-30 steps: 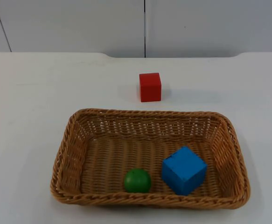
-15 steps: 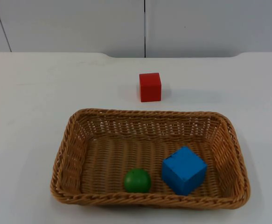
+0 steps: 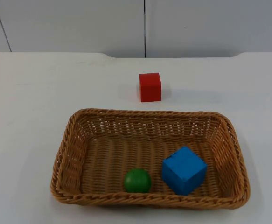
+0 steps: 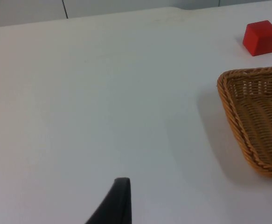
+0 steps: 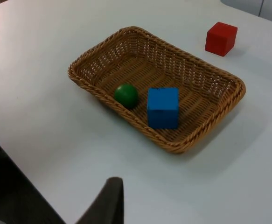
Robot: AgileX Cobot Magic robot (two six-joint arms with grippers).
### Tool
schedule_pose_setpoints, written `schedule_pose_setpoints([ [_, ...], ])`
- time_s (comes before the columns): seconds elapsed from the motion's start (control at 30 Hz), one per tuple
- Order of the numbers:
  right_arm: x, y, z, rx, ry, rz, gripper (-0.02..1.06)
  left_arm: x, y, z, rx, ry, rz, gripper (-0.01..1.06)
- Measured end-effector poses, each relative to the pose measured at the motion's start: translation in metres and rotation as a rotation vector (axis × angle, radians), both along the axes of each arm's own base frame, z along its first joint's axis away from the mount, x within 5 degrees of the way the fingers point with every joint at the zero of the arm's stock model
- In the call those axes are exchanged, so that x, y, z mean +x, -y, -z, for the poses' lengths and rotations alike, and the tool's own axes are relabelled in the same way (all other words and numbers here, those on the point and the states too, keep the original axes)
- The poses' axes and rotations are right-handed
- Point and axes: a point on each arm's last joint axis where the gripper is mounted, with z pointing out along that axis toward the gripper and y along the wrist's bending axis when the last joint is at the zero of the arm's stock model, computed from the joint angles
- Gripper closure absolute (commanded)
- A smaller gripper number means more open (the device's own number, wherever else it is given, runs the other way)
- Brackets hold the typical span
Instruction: Place all geometric objects except the red cube into the basket.
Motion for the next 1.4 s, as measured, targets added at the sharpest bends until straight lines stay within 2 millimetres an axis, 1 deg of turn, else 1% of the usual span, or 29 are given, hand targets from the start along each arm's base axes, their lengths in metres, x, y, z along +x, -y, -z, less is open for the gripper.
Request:
schedule_pose_setpoints([
  [0.5, -0.0002, 0.0000, 0.0001, -0.001, -0.001, 0.015, -0.01, 0.0000, 0.0000, 0.0000, 0.000, 0.000, 0.000, 0.00],
  [0.6, -0.0007, -0.0002, 0.0001, -0.001, -0.001, 0.086, -0.01, 0.0000, 0.0000, 0.0000, 0.000, 0.000, 0.000, 0.00],
  [0.63, -0.0007, -0.0002, 0.0001, -0.001, -0.001, 0.086, -0.01, 0.0000, 0.0000, 0.0000, 0.000, 0.000, 0.000, 0.00],
  [0.83, -0.0026, -0.0013, 0.0003, -0.002, -0.003, 0.336, -0.01, 0.0000, 0.0000, 0.0000, 0.000, 0.000, 0.000, 0.00],
  [0.87, -0.0026, -0.0013, 0.0003, -0.002, -0.003, 0.336, -0.01, 0.0000, 0.0000, 0.0000, 0.000, 0.000, 0.000, 0.00],
  [0.97, -0.0035, -0.0021, 0.0003, 0.003, -0.006, 0.485, -0.01, 0.0000, 0.0000, 0.0000, 0.000, 0.000, 0.000, 0.00],
  [1.03, -0.0036, -0.0023, 0.0003, 0.003, -0.006, 0.505, -0.01, 0.0000, 0.0000, 0.0000, 0.000, 0.000, 0.000, 0.00],
  [1.2, -0.0043, -0.0031, 0.0003, 0.003, -0.006, 0.637, -0.01, 0.0000, 0.0000, 0.0000, 0.000, 0.000, 0.000, 0.00],
  [1.4, -0.0045, -0.0035, 0.0003, 0.004, -0.005, 0.686, -0.01, 0.0000, 0.0000, 0.0000, -0.002, 0.000, -0.001, 0.00],
])
